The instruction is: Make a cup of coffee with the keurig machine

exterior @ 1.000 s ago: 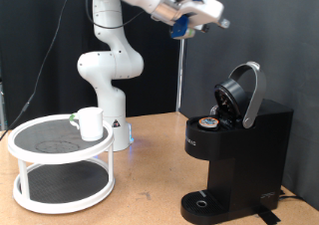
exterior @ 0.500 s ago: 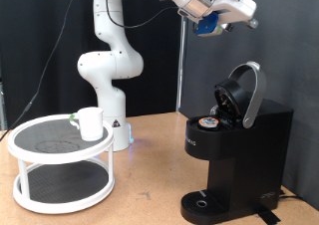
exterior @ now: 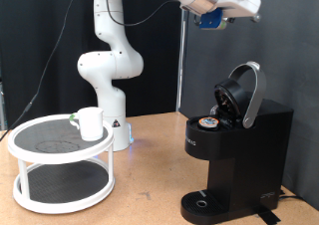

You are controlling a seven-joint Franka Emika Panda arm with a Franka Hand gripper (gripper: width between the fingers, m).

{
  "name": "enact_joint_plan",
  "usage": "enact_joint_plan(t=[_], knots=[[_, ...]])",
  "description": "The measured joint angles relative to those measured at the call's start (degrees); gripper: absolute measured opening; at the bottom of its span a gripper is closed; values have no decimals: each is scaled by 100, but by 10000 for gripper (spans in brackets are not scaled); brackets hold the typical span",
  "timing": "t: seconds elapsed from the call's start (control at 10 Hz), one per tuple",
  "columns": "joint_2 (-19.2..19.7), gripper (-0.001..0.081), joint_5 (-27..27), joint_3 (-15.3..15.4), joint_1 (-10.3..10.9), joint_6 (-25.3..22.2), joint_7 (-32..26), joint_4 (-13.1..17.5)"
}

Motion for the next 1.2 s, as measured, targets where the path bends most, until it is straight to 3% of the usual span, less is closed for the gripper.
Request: enact_joint_plan(t=[0.3, 0.7, 1.2], knots=[[140, 808, -412, 414, 54, 755, 259, 185], [484, 808, -739, 788, 132, 918, 453, 464], [802, 808, -993, 1127, 171, 1343, 561, 589]])
